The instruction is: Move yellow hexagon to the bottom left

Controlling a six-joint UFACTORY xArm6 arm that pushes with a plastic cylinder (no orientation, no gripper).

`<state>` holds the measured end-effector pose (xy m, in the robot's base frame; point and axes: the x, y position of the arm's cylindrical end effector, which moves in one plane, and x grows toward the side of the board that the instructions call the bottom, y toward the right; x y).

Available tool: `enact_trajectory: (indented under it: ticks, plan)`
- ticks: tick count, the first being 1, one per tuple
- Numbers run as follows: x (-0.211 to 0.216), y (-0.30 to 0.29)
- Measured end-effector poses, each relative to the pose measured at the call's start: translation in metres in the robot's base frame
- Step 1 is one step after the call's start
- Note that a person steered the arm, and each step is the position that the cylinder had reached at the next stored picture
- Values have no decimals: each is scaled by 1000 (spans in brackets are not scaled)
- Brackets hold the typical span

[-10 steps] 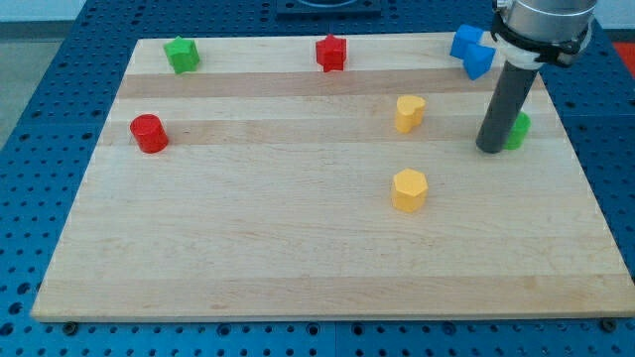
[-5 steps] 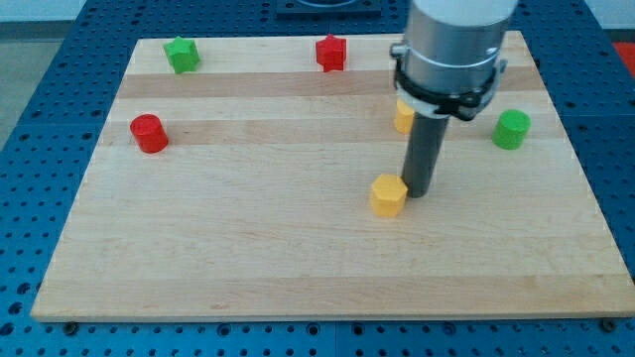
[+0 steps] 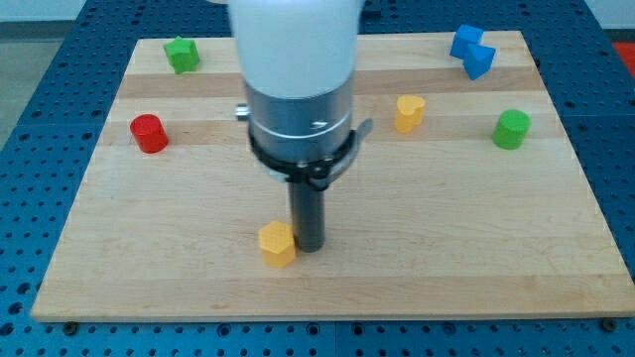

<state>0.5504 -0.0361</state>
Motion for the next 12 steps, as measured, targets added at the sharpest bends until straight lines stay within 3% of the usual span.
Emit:
enact_trajectory:
  ticks: [6, 12]
  plan:
    - [35, -134]
    - [35, -153]
